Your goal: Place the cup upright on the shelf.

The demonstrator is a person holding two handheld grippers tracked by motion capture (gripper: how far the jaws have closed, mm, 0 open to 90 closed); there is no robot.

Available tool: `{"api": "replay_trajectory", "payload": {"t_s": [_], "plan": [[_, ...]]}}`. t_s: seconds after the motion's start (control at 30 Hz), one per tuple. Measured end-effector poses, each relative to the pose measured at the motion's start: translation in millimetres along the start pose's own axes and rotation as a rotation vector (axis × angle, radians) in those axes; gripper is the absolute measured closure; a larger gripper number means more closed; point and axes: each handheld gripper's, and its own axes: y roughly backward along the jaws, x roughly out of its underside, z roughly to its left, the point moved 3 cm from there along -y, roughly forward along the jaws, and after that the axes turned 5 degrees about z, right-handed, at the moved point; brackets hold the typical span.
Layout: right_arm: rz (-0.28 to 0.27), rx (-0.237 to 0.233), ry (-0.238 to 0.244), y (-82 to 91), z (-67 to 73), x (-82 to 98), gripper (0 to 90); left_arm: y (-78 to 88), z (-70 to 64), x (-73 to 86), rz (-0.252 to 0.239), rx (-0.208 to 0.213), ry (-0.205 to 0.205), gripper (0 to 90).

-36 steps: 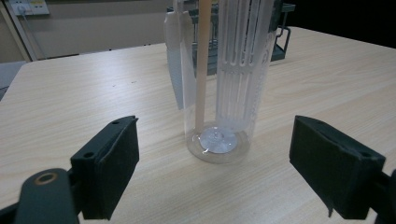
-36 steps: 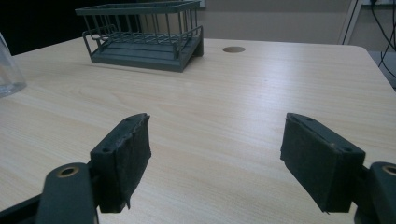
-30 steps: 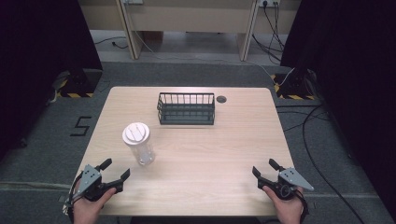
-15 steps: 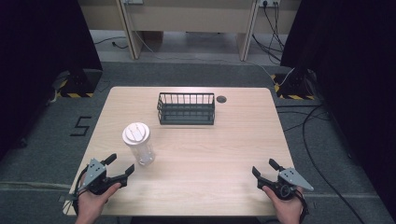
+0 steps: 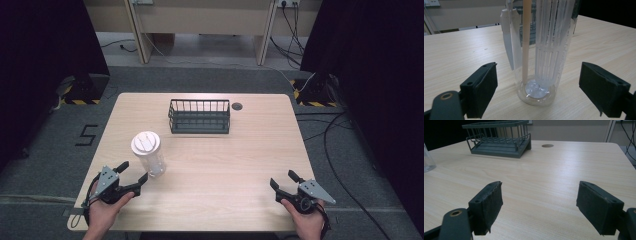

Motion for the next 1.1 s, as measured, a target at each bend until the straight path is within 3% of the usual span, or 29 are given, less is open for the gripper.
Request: {"api": "replay_trajectory", "payload": {"t_s": [0.7,1.1], "plan": [[0.008,-0.004,0.007,-0.7,0.5,-0.1,21.2,-33.2,-0.3,0.5,0.021,0.034,-0.016,14.6],[0.010,-0.003,0.003,-0.8,0.2,-0.1,20.8,-47.5,1.4,-9.6,0.003,0.042,-0.035,14.6]]}}
